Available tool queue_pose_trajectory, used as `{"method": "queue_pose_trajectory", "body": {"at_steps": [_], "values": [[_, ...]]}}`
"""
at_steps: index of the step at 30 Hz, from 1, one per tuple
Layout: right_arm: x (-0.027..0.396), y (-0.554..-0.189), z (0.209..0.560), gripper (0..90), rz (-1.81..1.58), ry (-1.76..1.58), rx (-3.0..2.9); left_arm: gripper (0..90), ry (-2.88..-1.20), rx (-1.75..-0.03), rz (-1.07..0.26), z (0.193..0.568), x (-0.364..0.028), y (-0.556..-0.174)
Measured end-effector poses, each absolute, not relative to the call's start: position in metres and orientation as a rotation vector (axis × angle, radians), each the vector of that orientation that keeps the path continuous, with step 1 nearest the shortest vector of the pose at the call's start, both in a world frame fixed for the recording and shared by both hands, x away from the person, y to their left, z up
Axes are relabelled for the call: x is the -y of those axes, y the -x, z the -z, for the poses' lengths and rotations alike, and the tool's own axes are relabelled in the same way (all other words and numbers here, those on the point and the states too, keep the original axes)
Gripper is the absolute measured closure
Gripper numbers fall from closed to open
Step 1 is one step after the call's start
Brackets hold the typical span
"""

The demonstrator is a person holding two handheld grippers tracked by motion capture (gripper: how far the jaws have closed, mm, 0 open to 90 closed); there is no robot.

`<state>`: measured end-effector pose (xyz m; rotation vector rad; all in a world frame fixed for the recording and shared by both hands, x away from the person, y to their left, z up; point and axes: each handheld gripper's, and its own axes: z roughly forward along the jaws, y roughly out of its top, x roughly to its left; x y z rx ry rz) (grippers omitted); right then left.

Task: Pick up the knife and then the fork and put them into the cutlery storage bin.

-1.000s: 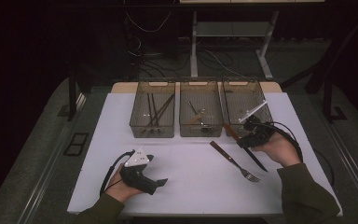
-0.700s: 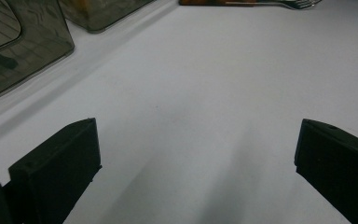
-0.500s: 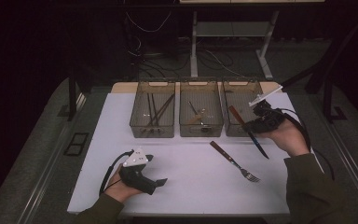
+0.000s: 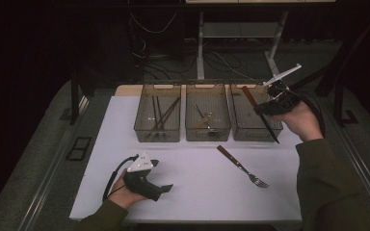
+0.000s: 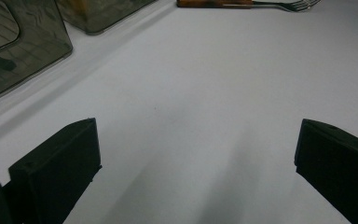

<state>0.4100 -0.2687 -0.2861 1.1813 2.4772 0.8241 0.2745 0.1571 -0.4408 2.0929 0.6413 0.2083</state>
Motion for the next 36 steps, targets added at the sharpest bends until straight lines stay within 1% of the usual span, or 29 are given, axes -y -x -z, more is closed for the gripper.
{"method": "queue_pose_trajectory", "body": {"at_steps": [9,16,24,30,36], "values": [[0.278,-0.433,0.273,77.6,-0.878,-1.228,-2.347,0.0,-2.094,-0.637,-0.212,0.44,-0.158,-0.274],[0.288,-0.452,0.281,77.6,-0.896,-1.274,-2.28,0.0,-2.09,-0.647,-0.209,0.44,-0.157,-0.273],[0.302,-0.465,0.308,77.6,-0.974,-1.299,-2.202,0.0,-2.072,-0.656,-0.21,0.44,-0.158,-0.272],[0.305,-0.47,0.336,77.6,-0.91,-1.355,-2.24,0.0,-2.071,-0.656,-0.207,0.44,-0.158,-0.272],[0.304,-0.473,0.352,77.6,-0.859,-1.381,-2.268,0.0,-2.071,-0.658,-0.206,0.44,-0.158,-0.273]]}}
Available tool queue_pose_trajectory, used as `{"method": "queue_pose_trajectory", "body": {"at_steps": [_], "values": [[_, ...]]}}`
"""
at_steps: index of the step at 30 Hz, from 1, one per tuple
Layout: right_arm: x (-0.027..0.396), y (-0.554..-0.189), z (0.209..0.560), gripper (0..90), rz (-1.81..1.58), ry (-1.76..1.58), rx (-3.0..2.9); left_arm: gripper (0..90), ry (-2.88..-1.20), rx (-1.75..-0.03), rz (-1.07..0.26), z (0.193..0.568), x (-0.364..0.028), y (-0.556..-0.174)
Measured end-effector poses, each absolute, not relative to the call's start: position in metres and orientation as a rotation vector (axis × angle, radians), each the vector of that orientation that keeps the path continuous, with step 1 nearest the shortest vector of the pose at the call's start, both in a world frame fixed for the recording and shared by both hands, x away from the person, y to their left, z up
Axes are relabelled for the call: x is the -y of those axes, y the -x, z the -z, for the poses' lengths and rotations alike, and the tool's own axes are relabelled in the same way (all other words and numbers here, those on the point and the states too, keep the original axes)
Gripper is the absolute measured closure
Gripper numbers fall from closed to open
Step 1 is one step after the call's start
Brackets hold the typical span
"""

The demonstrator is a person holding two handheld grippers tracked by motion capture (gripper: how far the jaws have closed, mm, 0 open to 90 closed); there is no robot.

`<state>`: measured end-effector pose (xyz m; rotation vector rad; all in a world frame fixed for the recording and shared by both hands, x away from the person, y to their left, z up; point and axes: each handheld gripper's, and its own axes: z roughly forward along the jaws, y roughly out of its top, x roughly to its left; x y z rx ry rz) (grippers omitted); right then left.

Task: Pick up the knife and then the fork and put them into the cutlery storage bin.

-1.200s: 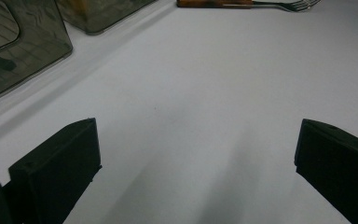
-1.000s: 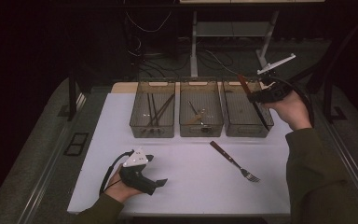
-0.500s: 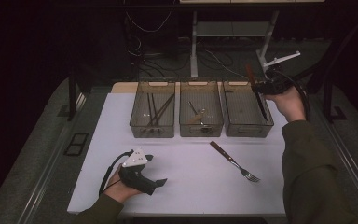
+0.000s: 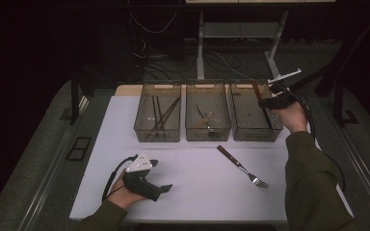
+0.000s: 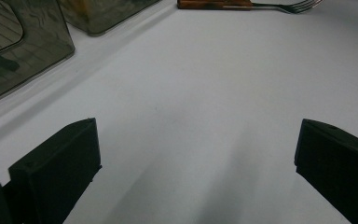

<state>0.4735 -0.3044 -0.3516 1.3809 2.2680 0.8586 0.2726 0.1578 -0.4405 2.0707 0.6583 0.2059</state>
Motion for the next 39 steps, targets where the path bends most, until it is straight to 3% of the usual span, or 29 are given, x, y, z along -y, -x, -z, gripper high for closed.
{"method": "queue_pose_trajectory", "body": {"at_steps": [13,17,22,39], "values": [[0.304,-0.476,0.37,76.6,-0.812,-1.402,-2.276,0.0,-2.074,-0.658,-0.206,0.441,-0.158,-0.273],[0.307,-0.474,0.37,60.2,-0.836,-1.418,-2.234,0.0,-2.073,-0.658,-0.205,0.441,-0.158,-0.272],[0.309,-0.465,0.359,50.3,-0.899,-1.408,-2.218,0.0,-2.074,-0.658,-0.207,0.441,-0.158,-0.272],[0.288,-0.397,0.329,40.5,-0.978,-1.28,-2.337,0.0,-2.091,-0.65,-0.208,0.441,-0.158,-0.272]]}}
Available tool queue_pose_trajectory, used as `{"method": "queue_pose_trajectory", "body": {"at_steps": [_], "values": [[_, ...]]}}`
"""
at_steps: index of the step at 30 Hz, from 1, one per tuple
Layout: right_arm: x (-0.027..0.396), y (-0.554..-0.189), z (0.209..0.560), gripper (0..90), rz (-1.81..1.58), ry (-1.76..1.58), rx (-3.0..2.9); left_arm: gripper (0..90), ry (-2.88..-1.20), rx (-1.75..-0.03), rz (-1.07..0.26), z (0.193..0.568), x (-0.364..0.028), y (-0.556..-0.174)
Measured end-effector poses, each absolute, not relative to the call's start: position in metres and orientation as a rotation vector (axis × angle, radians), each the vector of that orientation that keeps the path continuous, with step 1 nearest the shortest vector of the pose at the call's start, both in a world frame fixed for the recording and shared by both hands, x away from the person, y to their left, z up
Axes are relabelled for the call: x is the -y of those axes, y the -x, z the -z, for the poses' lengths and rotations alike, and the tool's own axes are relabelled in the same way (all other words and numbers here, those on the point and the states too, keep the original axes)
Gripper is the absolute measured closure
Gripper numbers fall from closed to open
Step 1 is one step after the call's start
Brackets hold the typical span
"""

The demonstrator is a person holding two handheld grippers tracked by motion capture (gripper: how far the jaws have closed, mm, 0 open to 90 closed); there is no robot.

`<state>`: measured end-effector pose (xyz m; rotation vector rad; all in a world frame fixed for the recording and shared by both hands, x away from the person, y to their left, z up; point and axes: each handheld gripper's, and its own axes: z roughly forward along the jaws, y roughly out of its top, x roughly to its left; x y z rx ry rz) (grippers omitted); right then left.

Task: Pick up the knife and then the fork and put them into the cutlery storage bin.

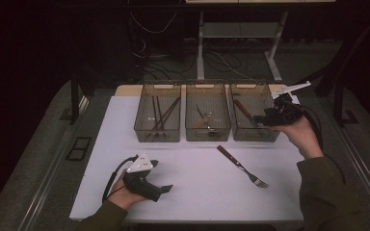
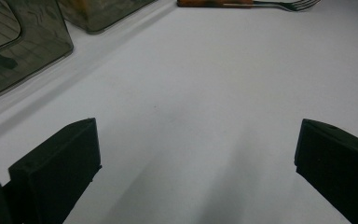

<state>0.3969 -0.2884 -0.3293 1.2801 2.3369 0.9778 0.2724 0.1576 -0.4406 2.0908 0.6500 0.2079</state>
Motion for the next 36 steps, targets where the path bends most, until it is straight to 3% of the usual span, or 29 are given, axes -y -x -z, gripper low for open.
{"method": "queue_pose_trajectory", "body": {"at_steps": [13,25,36], "values": [[0.261,-0.364,0.355,40.1,-0.894,-1.21,-2.479,0.0,-2.077,-0.62,-0.191,0.441,-0.162,-0.272],[0.233,-0.358,0.385,40.3,-0.751,-1.158,-2.621,0.0,-2.066,-0.635,-0.194,0.441,-0.166,-0.274],[0.207,-0.361,0.407,50.4,-0.564,-1.13,-2.789,0.0,-2.065,-0.632,-0.194,0.441,-0.165,-0.274]]}}
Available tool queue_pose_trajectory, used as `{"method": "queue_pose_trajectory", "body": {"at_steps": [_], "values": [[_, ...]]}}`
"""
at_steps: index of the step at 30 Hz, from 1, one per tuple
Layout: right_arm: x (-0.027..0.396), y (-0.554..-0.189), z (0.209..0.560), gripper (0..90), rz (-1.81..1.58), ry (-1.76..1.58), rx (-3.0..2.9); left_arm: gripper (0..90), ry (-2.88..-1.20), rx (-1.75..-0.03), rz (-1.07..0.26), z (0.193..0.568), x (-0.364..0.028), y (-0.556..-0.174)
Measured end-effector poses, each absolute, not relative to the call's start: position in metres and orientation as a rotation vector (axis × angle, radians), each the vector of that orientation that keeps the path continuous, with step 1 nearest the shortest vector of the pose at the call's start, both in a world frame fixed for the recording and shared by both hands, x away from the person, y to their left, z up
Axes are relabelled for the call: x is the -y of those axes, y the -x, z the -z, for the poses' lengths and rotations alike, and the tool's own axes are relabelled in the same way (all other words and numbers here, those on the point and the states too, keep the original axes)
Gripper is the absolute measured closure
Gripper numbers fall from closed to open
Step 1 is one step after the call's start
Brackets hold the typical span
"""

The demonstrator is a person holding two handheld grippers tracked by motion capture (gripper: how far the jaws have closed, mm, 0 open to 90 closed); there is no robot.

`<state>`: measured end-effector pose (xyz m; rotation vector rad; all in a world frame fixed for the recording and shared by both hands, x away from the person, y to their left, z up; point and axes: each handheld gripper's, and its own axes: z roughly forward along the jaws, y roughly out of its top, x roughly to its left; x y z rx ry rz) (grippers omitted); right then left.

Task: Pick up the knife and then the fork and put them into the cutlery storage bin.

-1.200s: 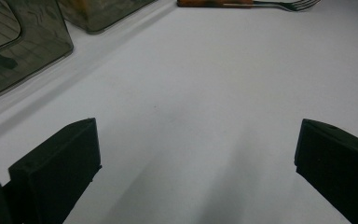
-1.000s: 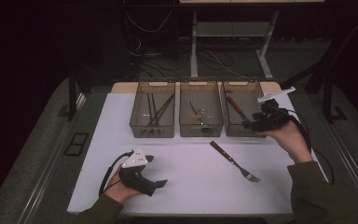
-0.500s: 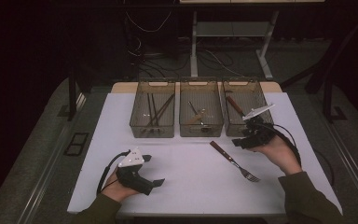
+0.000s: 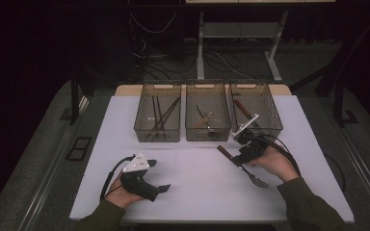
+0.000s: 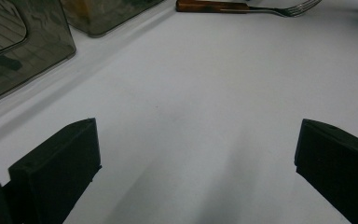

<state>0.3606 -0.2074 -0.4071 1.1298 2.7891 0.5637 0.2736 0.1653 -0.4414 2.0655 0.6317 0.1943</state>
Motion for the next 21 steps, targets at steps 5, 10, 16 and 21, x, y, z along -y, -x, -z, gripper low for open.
{"method": "queue_pose_trajectory", "body": {"at_steps": [5,10,16,21], "values": [[0.198,-0.362,0.413,57.5,-0.47,-1.159,-2.827,0.0,-2.065,-0.627,-0.192,0.442,-0.165,-0.274],[0.189,-0.364,0.417,62.7,-0.368,-1.16,-2.853,0.0,-2.068,-0.624,-0.191,0.442,-0.165,-0.274],[0.184,-0.364,0.419,68.0,-0.27,-1.122,-2.861,0.0,-2.069,-0.623,-0.191,0.442,-0.164,-0.274],[0.179,-0.365,0.419,73.2,-0.211,-1.091,-2.868,0.0,-2.071,-0.622,-0.192,0.442,-0.164,-0.273]]}}
